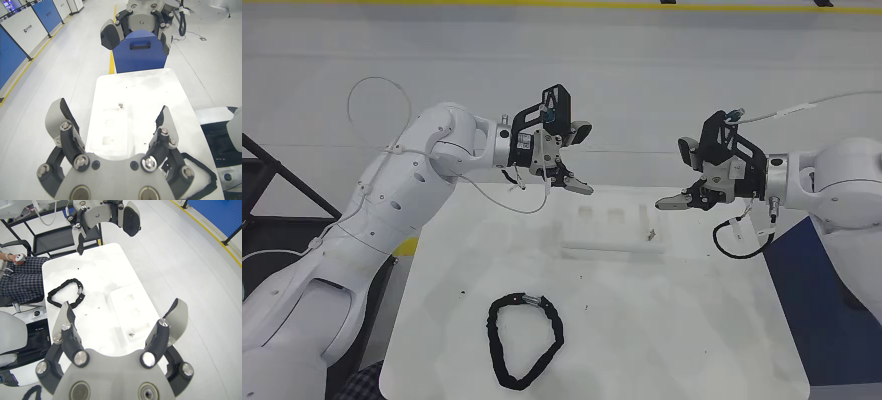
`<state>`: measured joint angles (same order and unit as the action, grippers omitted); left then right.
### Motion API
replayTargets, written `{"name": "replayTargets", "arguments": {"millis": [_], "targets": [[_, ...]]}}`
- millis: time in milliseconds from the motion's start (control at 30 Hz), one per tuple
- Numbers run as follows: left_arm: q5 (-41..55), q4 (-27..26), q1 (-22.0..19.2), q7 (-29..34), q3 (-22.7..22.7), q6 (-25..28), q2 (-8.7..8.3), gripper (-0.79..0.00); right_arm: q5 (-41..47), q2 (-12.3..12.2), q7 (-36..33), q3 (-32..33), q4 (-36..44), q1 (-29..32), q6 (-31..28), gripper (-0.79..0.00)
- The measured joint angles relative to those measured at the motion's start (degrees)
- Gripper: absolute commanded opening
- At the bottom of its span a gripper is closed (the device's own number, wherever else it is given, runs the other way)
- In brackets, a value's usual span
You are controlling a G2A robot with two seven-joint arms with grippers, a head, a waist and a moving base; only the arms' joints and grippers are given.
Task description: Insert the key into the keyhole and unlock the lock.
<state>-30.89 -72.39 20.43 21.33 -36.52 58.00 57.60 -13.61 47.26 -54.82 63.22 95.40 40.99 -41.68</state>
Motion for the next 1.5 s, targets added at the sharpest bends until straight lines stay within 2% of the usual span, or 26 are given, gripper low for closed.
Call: {"name": "replayTargets", "arguments": {"millis": [367, 600, 700, 1033, 1300, 1500], "targets": [[0.0, 0.0, 0.0, 0.0, 0.0, 0.0, 0.0, 0.0, 0.0, 0.0, 0.0, 0.0, -0.1, 0.1, 0.0, 0.0], [0.0, 0.0, 0.0, 0.0, 0.0, 0.0, 0.0, 0.0, -0.7, 0.7, 1.4, -2.8, -5.1, 0.9, 6.2, 0.0], [0.0, 0.0, 0.0, 0.0, 0.0, 0.0, 0.0, 0.0, -1.1, 1.1, 0.9, -4.4, -7.5, 0.8, 9.6, 0.0], [0.0, 0.0, 0.0, 0.0, 0.0, 0.0, 0.0, 0.0, -2.5, 3.9, -2.1, -12.4, -14.5, -1.5, 27.8, 0.0], [0.0, 0.0, 0.0, 0.0, 0.0, 0.0, 0.0, 0.0, -1.5, 7.2, -1.1, -19.2, -21.4, -2.7, 36.7, 0.0], [0.0, 0.0, 0.0, 0.0, 0.0, 0.0, 0.0, 0.0, -3.4, 10.0, 0.3, -24.3, -26.5, -4.1, 40.4, 0.0]]}}
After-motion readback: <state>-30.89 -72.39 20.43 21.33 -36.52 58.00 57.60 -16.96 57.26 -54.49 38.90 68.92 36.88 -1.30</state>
